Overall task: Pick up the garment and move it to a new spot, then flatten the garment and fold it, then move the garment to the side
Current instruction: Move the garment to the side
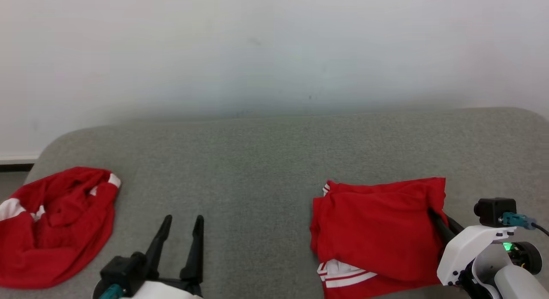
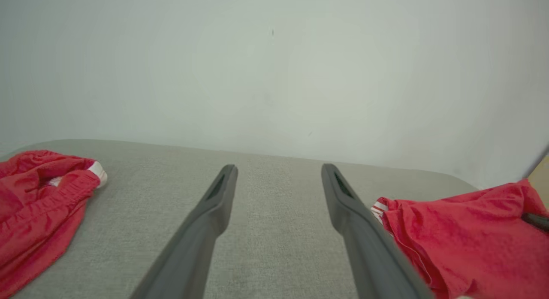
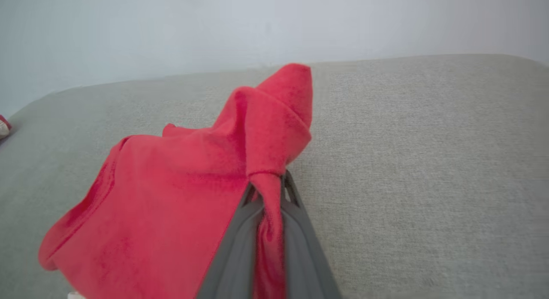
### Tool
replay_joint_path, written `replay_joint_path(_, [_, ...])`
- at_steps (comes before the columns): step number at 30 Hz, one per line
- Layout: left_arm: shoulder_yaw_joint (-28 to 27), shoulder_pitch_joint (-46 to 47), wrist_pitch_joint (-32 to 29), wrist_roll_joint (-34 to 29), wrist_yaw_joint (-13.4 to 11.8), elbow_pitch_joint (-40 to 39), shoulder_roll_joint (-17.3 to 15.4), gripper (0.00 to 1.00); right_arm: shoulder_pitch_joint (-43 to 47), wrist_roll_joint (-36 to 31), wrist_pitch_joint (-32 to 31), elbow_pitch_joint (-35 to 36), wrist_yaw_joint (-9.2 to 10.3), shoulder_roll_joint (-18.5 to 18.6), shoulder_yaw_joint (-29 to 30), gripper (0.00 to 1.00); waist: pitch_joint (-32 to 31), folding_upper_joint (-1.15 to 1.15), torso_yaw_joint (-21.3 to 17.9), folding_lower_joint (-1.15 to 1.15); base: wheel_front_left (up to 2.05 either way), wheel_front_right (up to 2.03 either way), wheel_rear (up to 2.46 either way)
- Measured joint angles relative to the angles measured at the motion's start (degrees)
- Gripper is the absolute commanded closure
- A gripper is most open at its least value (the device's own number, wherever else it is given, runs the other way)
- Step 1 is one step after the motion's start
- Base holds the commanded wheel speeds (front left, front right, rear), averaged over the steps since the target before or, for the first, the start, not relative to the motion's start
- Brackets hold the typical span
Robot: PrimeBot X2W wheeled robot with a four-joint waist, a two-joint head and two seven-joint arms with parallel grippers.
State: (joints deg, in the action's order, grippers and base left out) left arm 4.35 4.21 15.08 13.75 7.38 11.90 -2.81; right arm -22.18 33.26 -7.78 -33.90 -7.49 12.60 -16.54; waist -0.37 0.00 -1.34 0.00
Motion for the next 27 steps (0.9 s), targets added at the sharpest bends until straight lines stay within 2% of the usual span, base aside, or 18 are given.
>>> replay_joint_path(8, [5.10,2.43,0.00,0.76,-0.36,0.18,0.00,0.00,-0.98,-0.42,1.14,-0.21,0.00,0.56,0.80,1.00,0.30,0.00,-7.01,0.00,0.00,0.00,0.00])
replay_joint_path(19, [7.81,2.94,0.00,0.76,-0.60,0.65,0.01,0.00,-1.05,-0.42,1.90,0.31,0.00,0.55,1.80,1.00,0.91,0.00,-16.35,0.00,0.00,0.00,0.00])
replay_joint_path(22, [8.43,3.27,0.00,0.76,-0.64,0.64,0.02,0.00,-1.04,-0.42,2.13,0.44,0.00,0.66,1.64,1.00,1.39,0.00,-17.53,0.00,0.00,0.00,0.00])
replay_joint_path(27, [8.64,3.80,0.00,-0.03,-0.59,0.64,-0.11,0.00,-1.53,-0.44,3.83,0.66,0.00,1.08,1.55,1.00,3.02,0.00,-17.11,0.00,0.00,0.00,0.00])
